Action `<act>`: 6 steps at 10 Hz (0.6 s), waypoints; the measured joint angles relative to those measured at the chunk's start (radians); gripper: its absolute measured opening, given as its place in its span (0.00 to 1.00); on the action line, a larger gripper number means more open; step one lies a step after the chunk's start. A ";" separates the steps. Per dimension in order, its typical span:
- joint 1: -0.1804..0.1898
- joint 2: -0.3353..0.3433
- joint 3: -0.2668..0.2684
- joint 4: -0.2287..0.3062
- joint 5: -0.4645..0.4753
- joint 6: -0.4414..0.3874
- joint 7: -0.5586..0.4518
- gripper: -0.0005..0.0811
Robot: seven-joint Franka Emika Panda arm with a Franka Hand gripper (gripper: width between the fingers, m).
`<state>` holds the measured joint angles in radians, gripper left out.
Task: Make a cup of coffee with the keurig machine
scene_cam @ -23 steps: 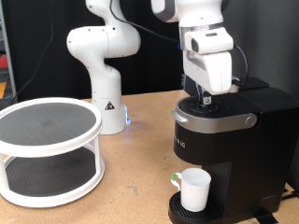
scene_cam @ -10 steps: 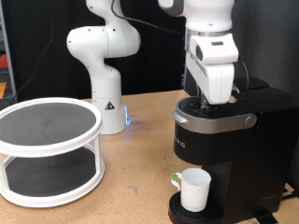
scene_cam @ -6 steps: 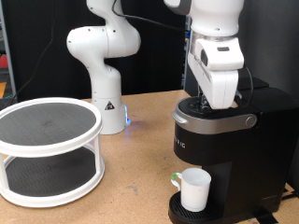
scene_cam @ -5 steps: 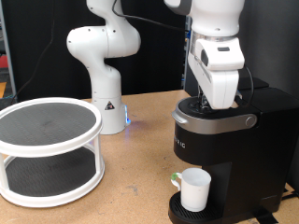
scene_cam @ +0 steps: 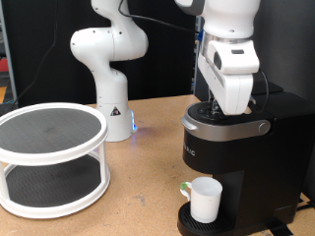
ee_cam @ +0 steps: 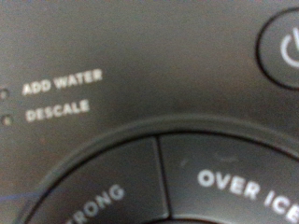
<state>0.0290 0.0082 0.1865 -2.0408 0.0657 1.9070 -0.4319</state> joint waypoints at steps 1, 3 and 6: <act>0.000 0.000 0.000 0.000 0.000 0.000 0.000 0.01; 0.000 -0.005 0.001 -0.011 0.005 0.042 0.000 0.01; -0.001 -0.042 -0.002 -0.089 0.086 0.232 -0.024 0.01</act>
<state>0.0280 -0.0338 0.1849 -2.1300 0.1516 2.1390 -0.4561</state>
